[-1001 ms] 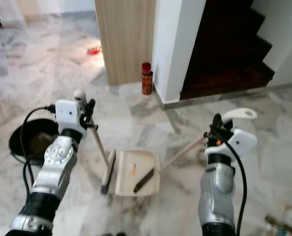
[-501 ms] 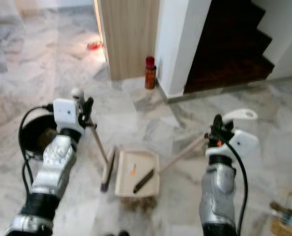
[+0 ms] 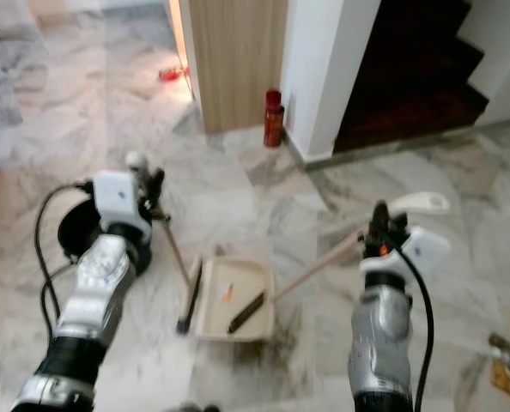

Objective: Sweep floor

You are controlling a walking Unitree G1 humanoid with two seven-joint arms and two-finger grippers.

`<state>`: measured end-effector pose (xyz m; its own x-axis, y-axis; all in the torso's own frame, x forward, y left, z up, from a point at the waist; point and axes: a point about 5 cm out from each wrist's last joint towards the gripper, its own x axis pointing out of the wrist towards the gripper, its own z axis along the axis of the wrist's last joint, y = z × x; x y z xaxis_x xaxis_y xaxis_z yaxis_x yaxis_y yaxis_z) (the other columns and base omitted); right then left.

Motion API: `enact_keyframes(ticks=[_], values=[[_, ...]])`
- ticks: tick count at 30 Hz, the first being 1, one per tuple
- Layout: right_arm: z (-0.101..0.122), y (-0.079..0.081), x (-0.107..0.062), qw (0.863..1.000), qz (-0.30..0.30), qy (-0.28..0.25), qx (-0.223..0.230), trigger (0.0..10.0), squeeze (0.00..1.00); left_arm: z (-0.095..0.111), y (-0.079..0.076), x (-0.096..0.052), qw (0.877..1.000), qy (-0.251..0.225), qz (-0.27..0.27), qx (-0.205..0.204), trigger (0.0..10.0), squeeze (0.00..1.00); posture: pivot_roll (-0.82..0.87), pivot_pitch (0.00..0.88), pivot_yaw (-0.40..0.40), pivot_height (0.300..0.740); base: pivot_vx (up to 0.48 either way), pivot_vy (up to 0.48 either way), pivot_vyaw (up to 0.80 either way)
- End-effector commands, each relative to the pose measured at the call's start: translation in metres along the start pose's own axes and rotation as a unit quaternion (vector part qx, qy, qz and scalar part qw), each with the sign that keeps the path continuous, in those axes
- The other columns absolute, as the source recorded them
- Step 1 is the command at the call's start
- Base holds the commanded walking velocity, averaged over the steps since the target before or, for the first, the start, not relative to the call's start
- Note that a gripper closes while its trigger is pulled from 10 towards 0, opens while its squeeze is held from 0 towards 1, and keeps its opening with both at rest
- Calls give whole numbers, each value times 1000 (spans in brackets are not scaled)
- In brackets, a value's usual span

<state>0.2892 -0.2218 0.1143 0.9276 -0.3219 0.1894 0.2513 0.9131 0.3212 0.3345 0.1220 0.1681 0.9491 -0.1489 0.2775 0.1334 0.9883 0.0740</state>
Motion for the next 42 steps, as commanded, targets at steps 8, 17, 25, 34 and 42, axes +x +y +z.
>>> enact_keyframes(ticks=[8,17,25,34,42], values=[[11,8,5,1000,14,-27,4,10000,0,11,5,2,1000,-24,8,-1,10000,0,65,96,-49,740,0,291,0],[11,8,5,1000,13,-26,5,10000,0,11,4,2,1000,-24,4,-5,10000,0,67,96,-48,740,0,289,0],[9,9,5,1000,15,-24,9,10000,0,12,4,2,1000,-25,4,-3,10000,0,71,97,-46,740,0,291,0],[9,10,5,1000,15,-25,9,10000,0,12,3,2,1000,-26,2,-4,10000,0,69,95,-45,740,0,290,0],[10,10,5,999,16,-27,9,10000,0,12,3,2,1000,-25,1,-6,10000,0,73,96,-46,740,0,289,0]])
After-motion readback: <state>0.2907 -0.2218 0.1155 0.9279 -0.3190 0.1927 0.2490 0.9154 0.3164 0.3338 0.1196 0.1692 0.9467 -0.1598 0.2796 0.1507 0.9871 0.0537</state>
